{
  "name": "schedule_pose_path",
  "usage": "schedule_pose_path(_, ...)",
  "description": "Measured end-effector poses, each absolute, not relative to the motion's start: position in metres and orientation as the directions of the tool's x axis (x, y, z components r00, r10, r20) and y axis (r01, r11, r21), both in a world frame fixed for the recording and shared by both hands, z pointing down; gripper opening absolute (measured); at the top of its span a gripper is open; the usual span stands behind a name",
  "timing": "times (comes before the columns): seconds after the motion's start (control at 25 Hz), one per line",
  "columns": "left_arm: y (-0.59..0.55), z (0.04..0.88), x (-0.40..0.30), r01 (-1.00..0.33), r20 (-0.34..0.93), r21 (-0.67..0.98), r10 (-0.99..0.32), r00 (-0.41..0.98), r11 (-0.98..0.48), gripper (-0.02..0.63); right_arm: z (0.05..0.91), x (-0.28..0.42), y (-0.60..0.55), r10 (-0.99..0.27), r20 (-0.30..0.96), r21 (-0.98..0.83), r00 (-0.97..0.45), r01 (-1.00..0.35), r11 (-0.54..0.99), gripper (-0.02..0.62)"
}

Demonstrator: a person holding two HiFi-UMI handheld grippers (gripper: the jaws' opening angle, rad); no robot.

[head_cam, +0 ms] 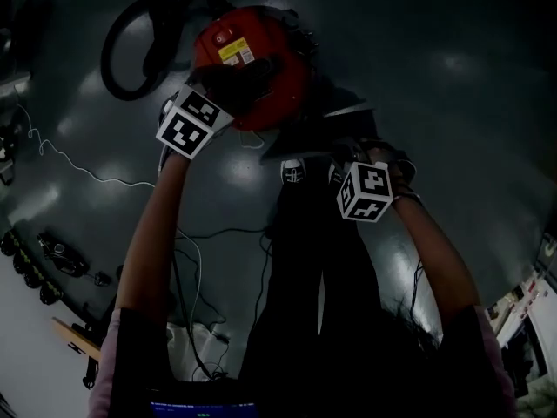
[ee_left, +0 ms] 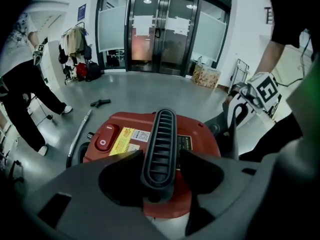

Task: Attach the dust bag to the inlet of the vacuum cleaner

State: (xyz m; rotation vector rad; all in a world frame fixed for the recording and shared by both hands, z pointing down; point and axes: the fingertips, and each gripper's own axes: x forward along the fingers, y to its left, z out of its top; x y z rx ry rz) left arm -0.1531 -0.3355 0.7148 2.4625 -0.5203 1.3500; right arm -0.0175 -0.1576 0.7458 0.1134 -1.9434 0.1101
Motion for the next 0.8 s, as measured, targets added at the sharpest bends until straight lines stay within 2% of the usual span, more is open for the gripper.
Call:
schedule_pose_path(0.08,-0.336,0.715,-0.153,-0.443,0.844,0.075,-0.18,0.505,-0.893,0.232,0.752,-0.021,-0.167,-0.038,0.93,-0.033,-0.366,-0.186,0.982,0.041)
schedule_pose_path(0.24,-0.336,0.715,-0.153,-0.445,0.838,0.085,-0.177,0.516,-0.892,0.23,0.759,-0.02,-0.182,0.034,0.892,-0.253,-0.451,-0.436,0.864,0.041)
schedule_pose_path(0.36,-0.336,0.716,-0.153,-0.452,0.833,0.093,-0.179,0.523,-0.887,0.23,0.765,-0.017,-0.183,0.055,0.856,-0.362,-0.514,-0.52,0.774,0.043)
schedule_pose_path(0.48,-0.337,0.717,-0.155,-0.459,0.831,0.087,-0.19,0.524,-0.884,0.23,0.772,-0.016,-0.184,0.101,0.809,-0.452,-0.58,-0.502,0.738,0.046)
schedule_pose_path(0.56,-0.337,0.718,-0.155,-0.461,0.83,0.089,-0.19,0.524,-0.883,0.23,0.772,-0.015,-0.182,0.136,0.797,-0.462,-0.588,-0.449,0.765,0.046)
schedule_pose_path(0.8,-0.336,0.715,-0.155,-0.466,0.829,0.095,-0.189,0.527,-0.88,0.23,0.759,-0.01,-0.179,0.17,0.878,-0.331,-0.448,-0.31,0.891,0.046)
